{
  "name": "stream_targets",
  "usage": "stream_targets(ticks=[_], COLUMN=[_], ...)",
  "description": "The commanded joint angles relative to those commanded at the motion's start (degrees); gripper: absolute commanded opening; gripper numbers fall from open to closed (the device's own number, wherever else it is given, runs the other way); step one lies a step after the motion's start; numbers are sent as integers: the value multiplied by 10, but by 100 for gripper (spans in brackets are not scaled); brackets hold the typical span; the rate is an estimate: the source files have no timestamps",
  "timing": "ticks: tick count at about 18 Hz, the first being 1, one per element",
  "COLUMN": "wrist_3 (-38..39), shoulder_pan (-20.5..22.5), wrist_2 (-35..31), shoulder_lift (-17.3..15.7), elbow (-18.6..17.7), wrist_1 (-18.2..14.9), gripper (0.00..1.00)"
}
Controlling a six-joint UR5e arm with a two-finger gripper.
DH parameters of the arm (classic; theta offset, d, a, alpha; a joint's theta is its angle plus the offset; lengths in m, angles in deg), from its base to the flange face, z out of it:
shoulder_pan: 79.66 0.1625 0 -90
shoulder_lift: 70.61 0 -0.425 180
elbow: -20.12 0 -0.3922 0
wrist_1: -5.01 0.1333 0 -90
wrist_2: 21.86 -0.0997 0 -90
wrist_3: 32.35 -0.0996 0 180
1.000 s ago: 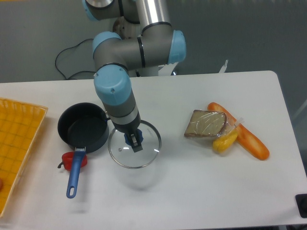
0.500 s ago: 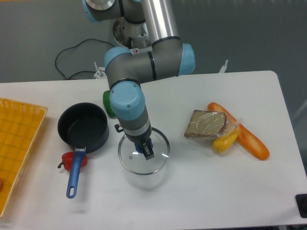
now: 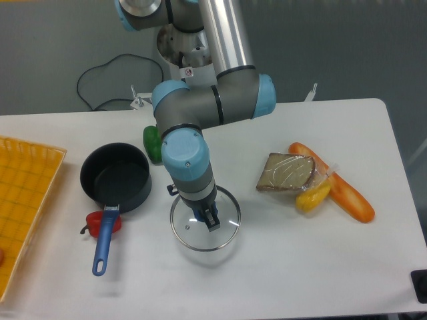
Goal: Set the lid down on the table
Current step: 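Lower the glass lid flat onto the table beside the saucepan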
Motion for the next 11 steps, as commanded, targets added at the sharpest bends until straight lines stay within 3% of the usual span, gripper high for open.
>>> stream_targets(ticks=[11], wrist_3=[2], shoulder_pan=[0], wrist_2=[-2], shoulder_lift=[21], elbow=[3], wrist_1=[0], gripper=[60])
